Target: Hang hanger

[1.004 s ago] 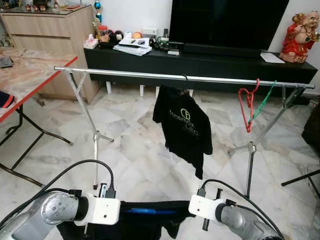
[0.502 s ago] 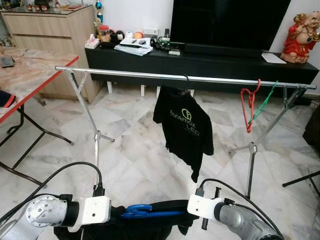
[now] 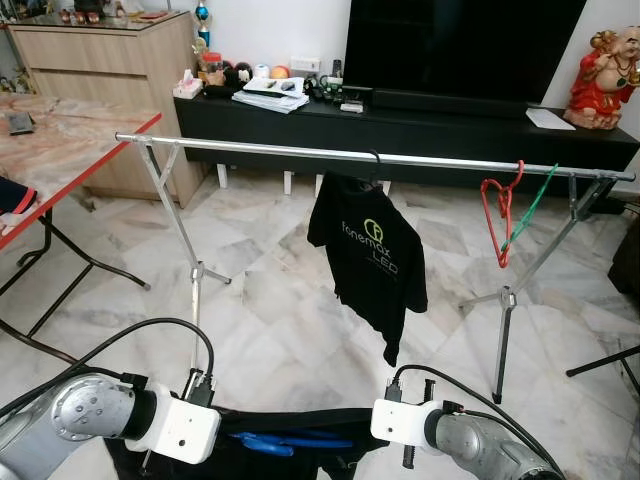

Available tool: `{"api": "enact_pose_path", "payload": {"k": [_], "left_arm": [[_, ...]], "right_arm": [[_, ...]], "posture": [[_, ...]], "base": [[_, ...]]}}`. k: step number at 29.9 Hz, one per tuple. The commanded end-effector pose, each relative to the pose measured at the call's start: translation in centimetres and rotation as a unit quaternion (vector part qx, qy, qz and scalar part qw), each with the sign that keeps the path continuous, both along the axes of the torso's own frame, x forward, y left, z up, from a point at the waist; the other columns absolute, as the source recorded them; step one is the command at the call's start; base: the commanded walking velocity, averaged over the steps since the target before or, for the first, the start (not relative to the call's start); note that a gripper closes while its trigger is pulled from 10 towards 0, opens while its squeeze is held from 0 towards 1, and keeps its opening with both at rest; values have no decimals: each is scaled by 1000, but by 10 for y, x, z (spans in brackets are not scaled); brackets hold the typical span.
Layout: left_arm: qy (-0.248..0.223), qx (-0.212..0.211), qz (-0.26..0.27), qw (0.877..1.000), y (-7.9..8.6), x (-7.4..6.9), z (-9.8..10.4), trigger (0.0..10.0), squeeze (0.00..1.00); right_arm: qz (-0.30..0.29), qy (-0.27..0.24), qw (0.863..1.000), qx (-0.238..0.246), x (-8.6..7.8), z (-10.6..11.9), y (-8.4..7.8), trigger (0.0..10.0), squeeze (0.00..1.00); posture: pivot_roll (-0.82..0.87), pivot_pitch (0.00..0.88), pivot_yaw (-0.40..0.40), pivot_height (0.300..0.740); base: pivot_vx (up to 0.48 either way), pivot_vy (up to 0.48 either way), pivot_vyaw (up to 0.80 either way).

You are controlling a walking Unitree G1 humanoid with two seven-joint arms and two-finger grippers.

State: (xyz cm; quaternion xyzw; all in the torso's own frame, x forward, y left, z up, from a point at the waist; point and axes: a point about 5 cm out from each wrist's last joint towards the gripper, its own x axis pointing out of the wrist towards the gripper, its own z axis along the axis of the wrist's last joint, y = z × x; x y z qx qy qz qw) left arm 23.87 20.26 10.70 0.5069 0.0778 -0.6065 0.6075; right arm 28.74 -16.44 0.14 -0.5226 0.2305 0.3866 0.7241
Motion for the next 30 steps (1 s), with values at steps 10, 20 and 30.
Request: {"api": "enact_pose_path", "payload": {"k": [10,20,30], "left_arm": [[48,33,118,991,64,-2,8,10000,0],[48,33,118,991,64,-2,8,10000,0],[48,33,118,991,64,-2,8,10000,0]], "right_arm": [[-165,77,967,-177,-30,-7,-121,0,0],[-165,77,967,-177,-30,-7,-121,0,0],[-165,77,967,-177,-30,-7,-121,0,0]], "posture": [[110,0,-64,740],[110,0,-64,740],[110,0,-64,740]], "base": [[0,0,0],[0,0,0],[0,0,0]]}}
